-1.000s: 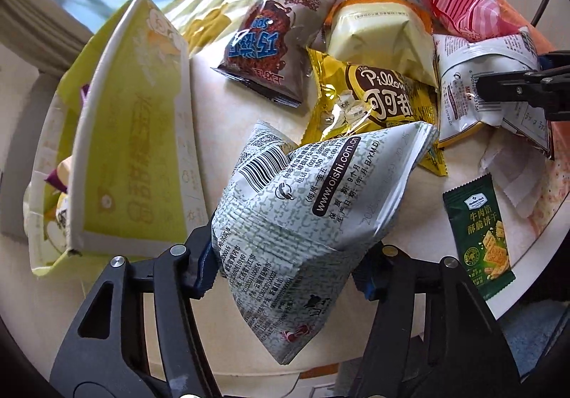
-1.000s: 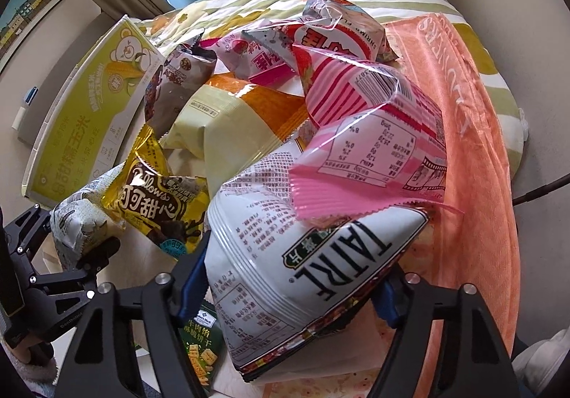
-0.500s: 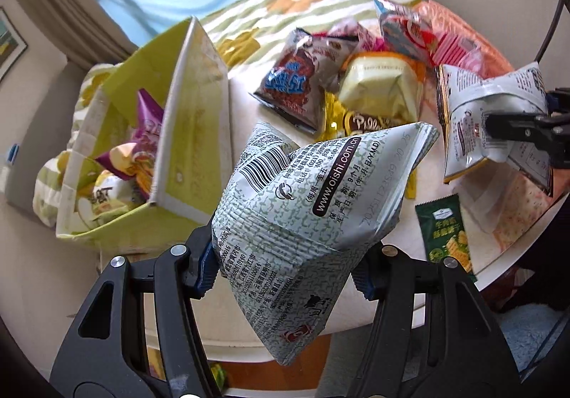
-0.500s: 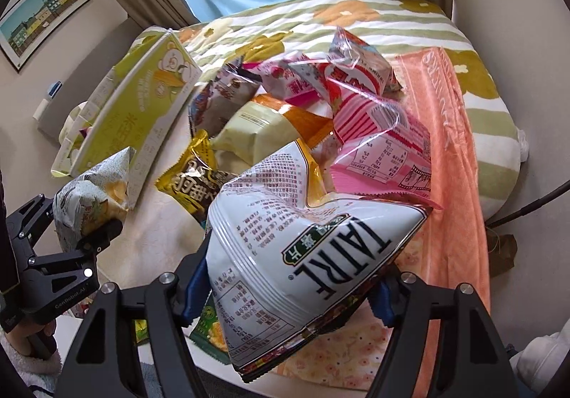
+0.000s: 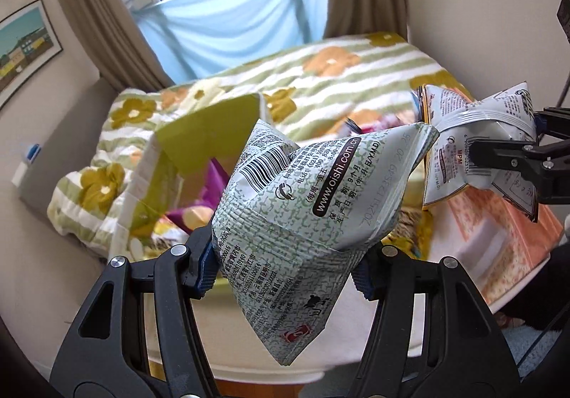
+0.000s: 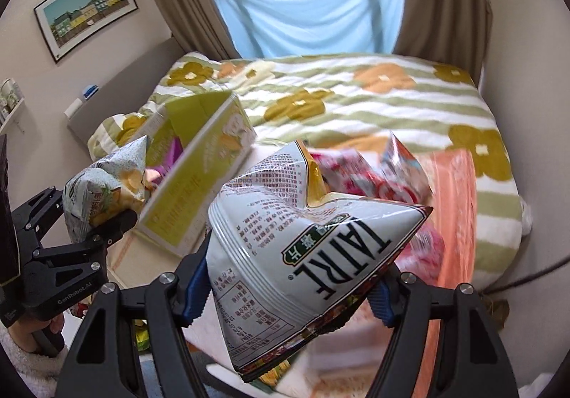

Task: Organize snacks
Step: 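Lower both bags into the cardboard box and open both tools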

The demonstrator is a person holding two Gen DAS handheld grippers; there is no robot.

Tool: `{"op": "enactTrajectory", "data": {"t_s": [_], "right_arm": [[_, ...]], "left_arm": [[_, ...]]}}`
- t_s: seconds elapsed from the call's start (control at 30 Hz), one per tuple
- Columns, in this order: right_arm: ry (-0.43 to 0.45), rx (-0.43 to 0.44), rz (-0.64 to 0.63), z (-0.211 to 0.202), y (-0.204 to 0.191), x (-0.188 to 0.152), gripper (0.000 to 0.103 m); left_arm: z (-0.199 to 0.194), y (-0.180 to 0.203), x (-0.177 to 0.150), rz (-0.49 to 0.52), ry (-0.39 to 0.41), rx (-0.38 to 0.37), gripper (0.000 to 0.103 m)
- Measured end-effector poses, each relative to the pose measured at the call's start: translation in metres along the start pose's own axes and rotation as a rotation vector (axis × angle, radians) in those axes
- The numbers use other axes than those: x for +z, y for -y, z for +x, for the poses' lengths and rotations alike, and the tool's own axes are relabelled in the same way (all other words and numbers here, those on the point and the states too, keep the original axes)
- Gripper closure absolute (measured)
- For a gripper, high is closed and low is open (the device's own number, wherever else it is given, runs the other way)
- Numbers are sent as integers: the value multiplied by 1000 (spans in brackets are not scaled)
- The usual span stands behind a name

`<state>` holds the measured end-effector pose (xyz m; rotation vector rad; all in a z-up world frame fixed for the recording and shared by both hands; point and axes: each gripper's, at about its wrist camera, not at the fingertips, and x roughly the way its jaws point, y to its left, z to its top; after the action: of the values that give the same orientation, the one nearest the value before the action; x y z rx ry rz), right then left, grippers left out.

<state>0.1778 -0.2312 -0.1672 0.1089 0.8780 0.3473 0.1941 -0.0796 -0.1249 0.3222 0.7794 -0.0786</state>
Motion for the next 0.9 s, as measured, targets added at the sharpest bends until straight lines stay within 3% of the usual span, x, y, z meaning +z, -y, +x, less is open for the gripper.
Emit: {"op": "enactTrajectory", "data": {"t_s": [0.2,0.53,0.8,0.9], "right_arm": [[52,28,-53,22,-48,52,35],[34,55,-28,105,-124,129,35],[-19,5,21,160,-147,149,35],[-42,-16,36,173,-149,152,35]], "left_arm": [[27,-69,30,-6,9,36,47],[120,-178,61,18,-101,-15,47],[194,-212,65,12,-189,-121,47],[214,-218,66,1,-216,-143,40]]}}
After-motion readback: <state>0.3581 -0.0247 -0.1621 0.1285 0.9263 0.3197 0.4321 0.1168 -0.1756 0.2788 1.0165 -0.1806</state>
